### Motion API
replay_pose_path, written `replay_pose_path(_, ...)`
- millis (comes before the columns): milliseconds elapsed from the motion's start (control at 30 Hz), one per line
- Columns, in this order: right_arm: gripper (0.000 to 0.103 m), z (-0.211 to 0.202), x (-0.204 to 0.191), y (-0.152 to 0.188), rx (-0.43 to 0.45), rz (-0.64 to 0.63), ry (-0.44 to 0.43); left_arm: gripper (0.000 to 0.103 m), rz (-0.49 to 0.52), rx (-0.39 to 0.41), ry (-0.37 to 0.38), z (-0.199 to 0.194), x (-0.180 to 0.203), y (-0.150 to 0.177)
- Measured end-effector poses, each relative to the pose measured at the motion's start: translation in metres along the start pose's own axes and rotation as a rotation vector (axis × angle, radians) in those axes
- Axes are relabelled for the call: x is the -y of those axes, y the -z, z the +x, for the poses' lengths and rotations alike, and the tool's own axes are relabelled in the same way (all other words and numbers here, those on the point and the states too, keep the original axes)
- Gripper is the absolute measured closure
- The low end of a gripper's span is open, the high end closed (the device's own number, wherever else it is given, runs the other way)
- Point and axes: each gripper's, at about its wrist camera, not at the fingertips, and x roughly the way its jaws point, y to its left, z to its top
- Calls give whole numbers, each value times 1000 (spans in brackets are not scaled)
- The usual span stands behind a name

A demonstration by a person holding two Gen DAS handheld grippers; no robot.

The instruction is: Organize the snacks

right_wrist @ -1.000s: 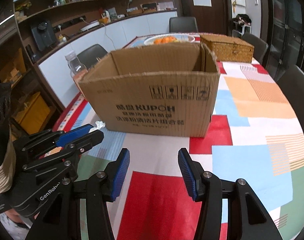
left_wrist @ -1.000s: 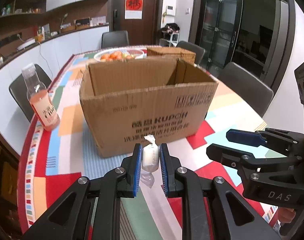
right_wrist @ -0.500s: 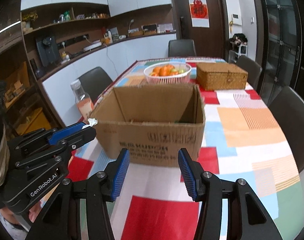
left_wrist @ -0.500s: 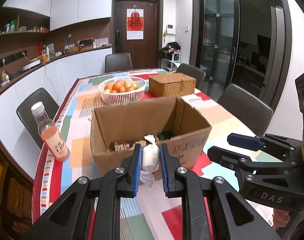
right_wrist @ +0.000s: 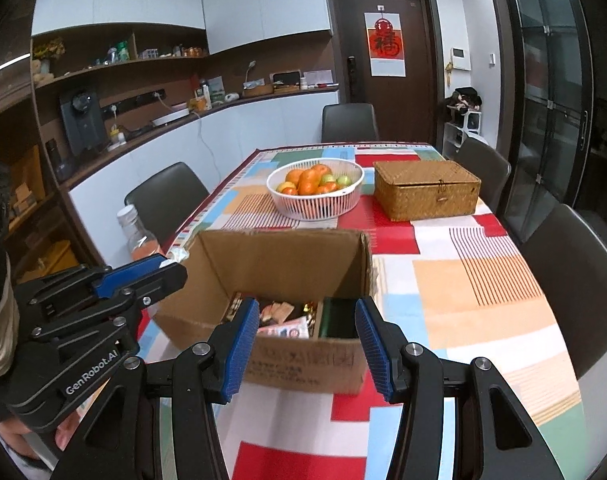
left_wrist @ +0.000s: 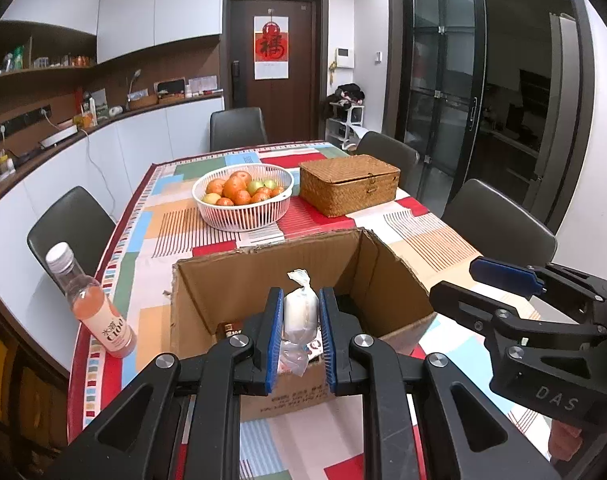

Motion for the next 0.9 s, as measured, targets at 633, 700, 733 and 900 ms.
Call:
replay_pose_path(633,52,8,10,-2,-16,8,34,71,-38,-39,-81,-3,-3,1)
replay_pose_path(700,51,1,8,2,-11,3,34,68,-47,-40,-93,-12,-2,10)
replay_pose_path(733,52,-2,7,5,-10,-1,33,63,-54,-40,-101,-19,-2,14)
replay_pose_path(900,50,-24,1,24,-2,-11,32,48,-64,-13,-126,-49,3,33)
